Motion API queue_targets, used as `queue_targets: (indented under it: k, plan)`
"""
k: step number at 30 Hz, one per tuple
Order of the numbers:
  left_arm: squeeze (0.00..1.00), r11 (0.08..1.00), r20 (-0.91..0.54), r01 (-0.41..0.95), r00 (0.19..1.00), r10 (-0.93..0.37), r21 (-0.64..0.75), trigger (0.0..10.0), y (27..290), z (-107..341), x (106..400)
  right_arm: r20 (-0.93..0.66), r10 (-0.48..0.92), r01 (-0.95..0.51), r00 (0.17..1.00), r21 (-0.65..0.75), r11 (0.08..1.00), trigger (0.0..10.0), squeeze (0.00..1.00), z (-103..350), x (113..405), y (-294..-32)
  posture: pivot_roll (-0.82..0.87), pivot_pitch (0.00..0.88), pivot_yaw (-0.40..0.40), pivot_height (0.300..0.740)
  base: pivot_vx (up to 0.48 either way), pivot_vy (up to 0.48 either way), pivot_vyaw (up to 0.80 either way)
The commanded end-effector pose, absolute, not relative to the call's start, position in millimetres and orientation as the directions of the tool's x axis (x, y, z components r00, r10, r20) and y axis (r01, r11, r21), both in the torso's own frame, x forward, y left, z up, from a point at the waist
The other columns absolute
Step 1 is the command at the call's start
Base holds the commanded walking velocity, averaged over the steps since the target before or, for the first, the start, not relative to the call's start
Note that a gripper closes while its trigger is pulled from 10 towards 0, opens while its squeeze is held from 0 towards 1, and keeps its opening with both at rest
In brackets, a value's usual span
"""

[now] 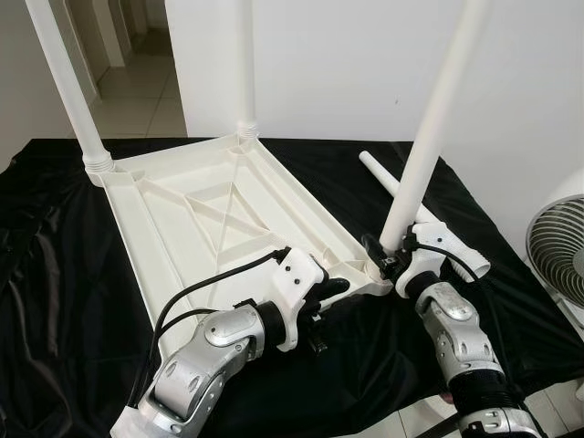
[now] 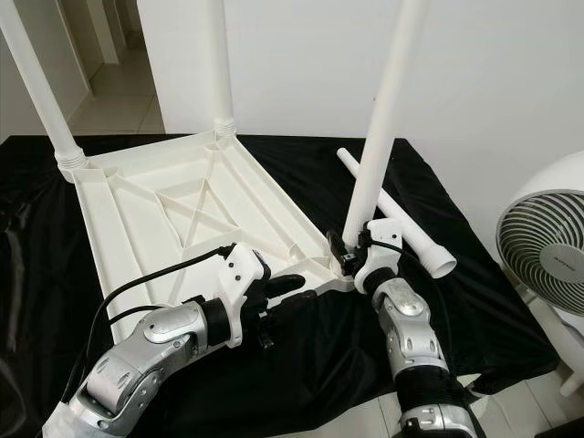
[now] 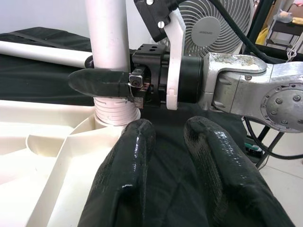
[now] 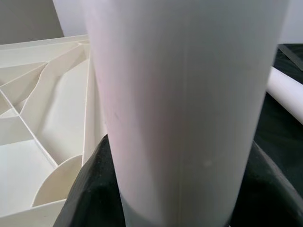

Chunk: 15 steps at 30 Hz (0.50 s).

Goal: Building children table

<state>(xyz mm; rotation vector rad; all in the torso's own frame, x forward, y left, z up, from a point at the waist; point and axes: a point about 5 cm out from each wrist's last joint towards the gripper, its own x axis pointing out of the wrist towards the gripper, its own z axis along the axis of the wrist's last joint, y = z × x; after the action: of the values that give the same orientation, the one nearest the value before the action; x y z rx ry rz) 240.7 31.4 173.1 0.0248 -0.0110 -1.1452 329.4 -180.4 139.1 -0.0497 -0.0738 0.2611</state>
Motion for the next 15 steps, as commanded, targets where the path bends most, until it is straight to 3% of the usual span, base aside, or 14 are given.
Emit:
queue_targets:
  k: [1,5,15]
  plan:
    - [0.00,0.423,-0.008,0.905,0.424,-0.906,0.035,10.0,32.0,172.3,240.7,-0.013,0.194,-0.195,0.981,-0.037,0.980,10.0,0.00,121.2,324.6,-182.0,0.02,0.018,-0.040,0.740,0.000,0.000,0.00]
    - [0.00,0.428,-0.006,0.903,0.428,-0.904,0.035,10.0,32.6,172.3,240.4,-0.021,0.096,-0.097,0.995,-0.016,0.995,10.0,0.00,119.3,322.9,-183.0,0.03,0.016,-0.044,0.740,0.000,0.000,0.00]
    - [0.00,0.435,-0.001,0.900,0.436,-0.900,0.034,10.0,33.9,173.6,240.7,0.143,0.148,-0.147,0.979,-0.020,0.989,10.0,0.00,124.0,296.8,-173.8,0.03,0.022,-0.042,0.740,0.000,0.000,0.00]
